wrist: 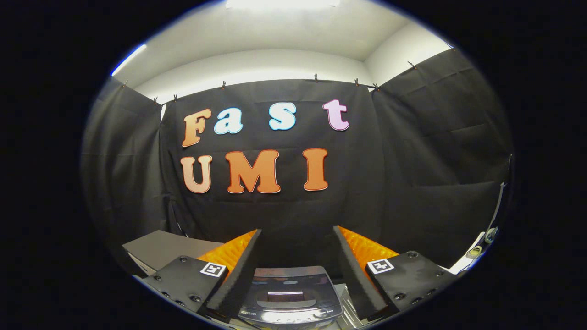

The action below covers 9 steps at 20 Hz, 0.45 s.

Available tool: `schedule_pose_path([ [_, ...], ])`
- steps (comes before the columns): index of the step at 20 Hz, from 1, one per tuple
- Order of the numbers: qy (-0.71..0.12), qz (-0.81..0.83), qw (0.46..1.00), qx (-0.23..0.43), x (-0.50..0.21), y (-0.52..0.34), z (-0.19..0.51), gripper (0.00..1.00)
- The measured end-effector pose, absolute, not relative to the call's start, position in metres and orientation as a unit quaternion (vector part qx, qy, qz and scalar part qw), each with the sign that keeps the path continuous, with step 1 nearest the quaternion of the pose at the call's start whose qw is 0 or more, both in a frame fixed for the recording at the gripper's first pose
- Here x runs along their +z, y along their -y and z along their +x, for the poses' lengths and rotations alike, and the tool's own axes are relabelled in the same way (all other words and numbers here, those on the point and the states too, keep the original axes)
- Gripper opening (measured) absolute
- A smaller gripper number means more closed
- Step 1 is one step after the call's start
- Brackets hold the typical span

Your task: Put the clothes into the washing machine and then close the washing machine lid.

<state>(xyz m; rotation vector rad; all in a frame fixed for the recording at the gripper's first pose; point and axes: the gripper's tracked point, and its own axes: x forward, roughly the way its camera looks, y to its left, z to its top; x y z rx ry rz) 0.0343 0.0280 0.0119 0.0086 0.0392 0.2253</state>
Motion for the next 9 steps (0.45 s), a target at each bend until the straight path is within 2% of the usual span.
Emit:
schedule_pose_path([
  [9, -0.012, 0.022, 0.995, 0.093, 0.013, -0.005, 0.028, 0.96],
])
